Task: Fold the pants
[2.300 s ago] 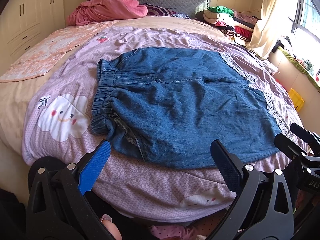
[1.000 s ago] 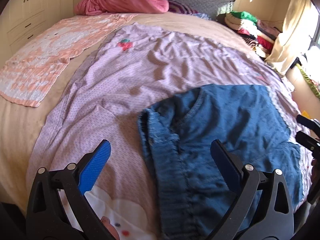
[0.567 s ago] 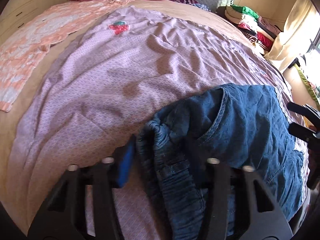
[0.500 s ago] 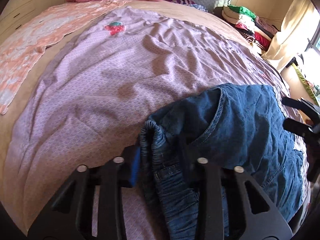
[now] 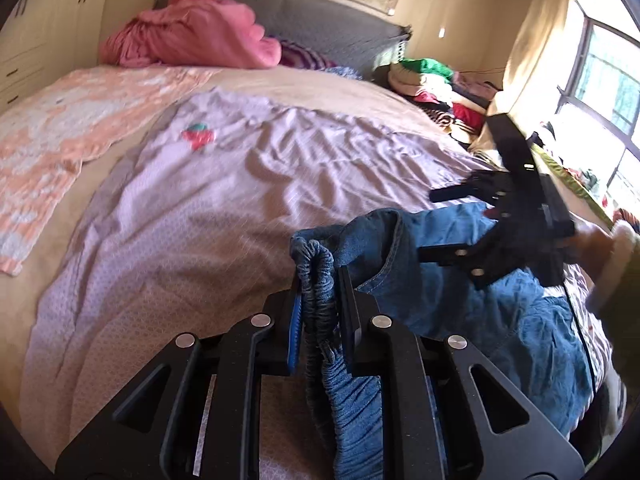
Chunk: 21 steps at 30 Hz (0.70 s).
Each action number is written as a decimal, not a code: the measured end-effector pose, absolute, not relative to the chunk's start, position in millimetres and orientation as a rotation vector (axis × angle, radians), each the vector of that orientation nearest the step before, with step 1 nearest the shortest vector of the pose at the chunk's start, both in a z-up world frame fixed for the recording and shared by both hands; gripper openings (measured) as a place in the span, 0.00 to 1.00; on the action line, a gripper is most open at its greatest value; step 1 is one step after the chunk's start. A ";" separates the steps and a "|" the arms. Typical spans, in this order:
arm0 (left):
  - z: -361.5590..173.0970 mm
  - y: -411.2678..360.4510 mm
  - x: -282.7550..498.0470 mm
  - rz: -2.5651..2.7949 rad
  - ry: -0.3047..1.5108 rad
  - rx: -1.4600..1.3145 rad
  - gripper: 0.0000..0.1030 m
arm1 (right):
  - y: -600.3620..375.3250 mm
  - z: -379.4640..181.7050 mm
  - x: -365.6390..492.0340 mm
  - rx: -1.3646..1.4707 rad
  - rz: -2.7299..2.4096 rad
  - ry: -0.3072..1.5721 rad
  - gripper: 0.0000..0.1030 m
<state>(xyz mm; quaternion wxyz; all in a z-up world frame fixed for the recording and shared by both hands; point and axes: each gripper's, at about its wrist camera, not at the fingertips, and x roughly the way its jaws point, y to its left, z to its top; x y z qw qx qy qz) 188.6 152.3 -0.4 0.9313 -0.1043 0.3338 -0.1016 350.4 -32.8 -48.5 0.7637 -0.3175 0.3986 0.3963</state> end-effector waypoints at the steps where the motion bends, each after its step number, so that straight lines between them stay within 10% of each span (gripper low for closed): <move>1: 1.2 150.9 187.1 -0.218 0.675 -0.211 0.09 | -27.5 -51.1 352.0 -0.711 0.874 0.858 0.95; 4: 5.2 148.7 183.9 -0.253 0.651 -0.199 0.09 | -17.7 -60.5 354.5 -0.739 0.923 0.869 0.85; 11: 8.6 147.8 178.7 -0.269 0.632 -0.178 0.09 | -31.7 -50.4 345.8 -0.551 0.967 0.905 0.11; 21: 18.0 137.3 158.3 -0.252 0.597 -0.104 0.09 | -91.1 3.7 282.7 -0.376 0.875 0.767 0.05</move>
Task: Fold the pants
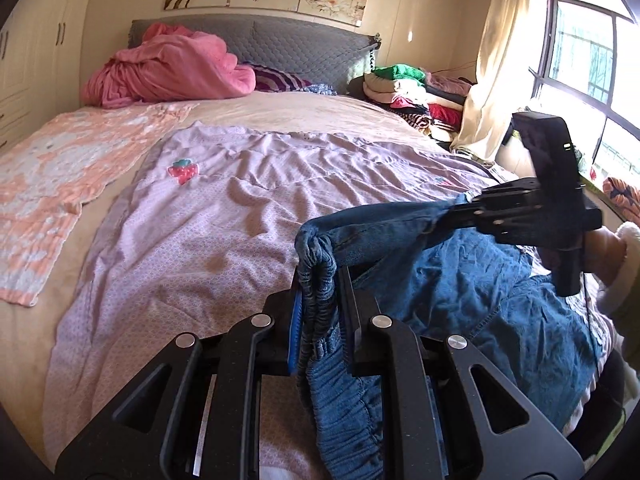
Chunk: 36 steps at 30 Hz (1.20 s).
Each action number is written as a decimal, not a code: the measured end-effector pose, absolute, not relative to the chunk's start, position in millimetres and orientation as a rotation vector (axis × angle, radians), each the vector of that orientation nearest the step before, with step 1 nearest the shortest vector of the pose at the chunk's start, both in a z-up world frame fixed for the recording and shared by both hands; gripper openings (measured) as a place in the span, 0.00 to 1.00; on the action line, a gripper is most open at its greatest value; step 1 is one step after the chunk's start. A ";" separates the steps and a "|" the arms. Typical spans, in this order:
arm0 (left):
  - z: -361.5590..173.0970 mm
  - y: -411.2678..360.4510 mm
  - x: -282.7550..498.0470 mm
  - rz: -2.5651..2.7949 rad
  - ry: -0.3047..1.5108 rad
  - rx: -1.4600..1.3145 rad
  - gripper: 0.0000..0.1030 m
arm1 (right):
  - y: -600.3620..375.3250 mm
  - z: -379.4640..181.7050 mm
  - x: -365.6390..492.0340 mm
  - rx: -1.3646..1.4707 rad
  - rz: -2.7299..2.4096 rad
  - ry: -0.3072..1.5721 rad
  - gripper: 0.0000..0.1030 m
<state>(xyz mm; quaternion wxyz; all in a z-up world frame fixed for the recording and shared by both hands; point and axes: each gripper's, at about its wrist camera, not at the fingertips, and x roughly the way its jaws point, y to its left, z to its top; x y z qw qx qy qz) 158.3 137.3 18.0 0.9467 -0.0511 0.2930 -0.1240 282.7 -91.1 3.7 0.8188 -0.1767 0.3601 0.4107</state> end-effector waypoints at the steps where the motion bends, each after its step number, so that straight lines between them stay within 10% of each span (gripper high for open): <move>1: 19.8 135.2 153.1 -0.258 0.584 -0.095 0.09 | -97.8 9.7 270.5 -0.366 0.873 0.748 0.05; 36: -22.7 124.8 19.1 -0.293 0.765 -0.013 0.14 | -135.5 -48.8 48.7 -0.278 0.917 0.854 0.08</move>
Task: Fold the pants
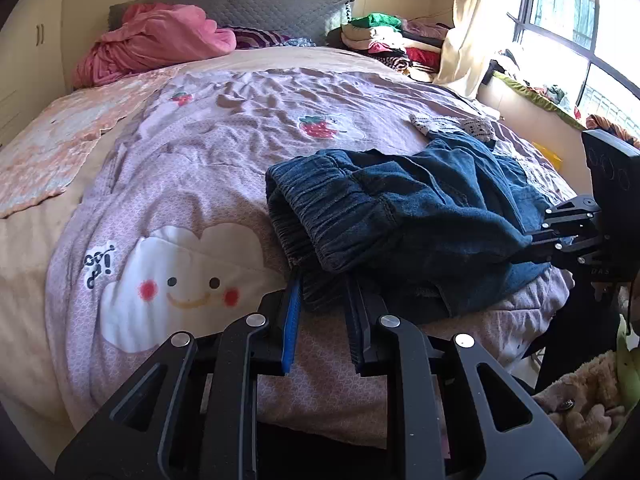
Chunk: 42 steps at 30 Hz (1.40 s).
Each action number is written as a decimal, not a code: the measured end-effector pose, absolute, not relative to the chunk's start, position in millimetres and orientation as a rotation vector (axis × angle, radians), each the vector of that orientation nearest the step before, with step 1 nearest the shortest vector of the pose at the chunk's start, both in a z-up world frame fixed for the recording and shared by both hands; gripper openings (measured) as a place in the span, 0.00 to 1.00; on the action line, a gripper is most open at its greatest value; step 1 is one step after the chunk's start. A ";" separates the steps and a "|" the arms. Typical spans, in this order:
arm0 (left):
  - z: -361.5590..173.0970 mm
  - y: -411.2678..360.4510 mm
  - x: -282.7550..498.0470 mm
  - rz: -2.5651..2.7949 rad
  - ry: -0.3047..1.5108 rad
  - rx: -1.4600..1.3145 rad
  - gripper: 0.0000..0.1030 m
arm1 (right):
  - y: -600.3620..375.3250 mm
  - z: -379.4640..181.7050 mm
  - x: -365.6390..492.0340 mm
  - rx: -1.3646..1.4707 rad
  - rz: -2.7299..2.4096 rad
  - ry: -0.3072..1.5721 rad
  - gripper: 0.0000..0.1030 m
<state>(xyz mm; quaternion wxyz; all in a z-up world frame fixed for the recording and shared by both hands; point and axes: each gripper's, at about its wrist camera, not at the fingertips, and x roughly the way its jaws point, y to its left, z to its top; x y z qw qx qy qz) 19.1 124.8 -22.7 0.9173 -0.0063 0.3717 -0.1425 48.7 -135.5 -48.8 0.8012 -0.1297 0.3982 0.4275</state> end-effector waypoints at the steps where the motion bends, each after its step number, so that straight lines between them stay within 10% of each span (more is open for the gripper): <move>1: -21.2 126.0 17.9 -0.283 0.767 -0.017 0.14 | -133.9 -50.7 46.6 -0.290 0.913 0.853 0.08; 42: -13.0 52.1 20.5 -0.340 0.804 -0.030 0.49 | -203.6 -42.2 76.9 0.080 0.704 0.916 0.53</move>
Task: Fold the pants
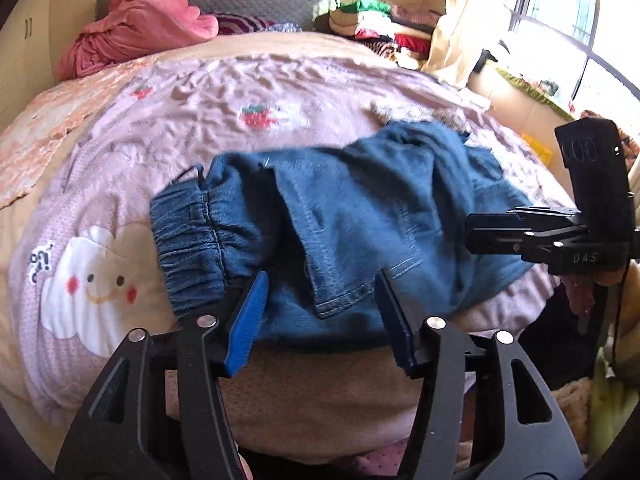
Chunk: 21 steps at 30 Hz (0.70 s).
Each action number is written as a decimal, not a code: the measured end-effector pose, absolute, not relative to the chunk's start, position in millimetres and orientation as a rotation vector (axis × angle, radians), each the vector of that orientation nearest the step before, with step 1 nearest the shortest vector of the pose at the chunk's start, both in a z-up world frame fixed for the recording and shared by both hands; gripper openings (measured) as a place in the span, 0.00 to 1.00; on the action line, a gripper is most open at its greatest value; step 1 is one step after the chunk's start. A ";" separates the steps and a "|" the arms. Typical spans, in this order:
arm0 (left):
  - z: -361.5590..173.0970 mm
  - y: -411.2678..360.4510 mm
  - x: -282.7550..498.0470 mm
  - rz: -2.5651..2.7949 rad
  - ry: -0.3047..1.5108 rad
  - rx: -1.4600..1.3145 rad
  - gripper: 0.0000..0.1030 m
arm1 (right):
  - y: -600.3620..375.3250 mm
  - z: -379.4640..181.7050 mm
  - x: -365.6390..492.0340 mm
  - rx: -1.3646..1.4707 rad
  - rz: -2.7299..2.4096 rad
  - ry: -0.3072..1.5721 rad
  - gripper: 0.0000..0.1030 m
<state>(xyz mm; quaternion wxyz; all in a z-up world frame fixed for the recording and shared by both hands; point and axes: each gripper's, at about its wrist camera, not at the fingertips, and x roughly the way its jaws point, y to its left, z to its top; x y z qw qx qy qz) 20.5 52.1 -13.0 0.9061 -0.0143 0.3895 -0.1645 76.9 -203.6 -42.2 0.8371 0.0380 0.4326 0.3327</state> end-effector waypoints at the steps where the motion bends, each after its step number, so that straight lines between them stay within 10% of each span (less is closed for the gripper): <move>1: -6.9 51.2 17.3 -0.343 0.789 -0.031 0.50 | -208.4 -36.6 74.3 0.082 0.690 0.899 0.53; 21: -16.4 -78.1 72.4 -0.681 0.893 -0.033 0.60 | -274.7 7.3 116.8 0.038 0.420 0.787 0.79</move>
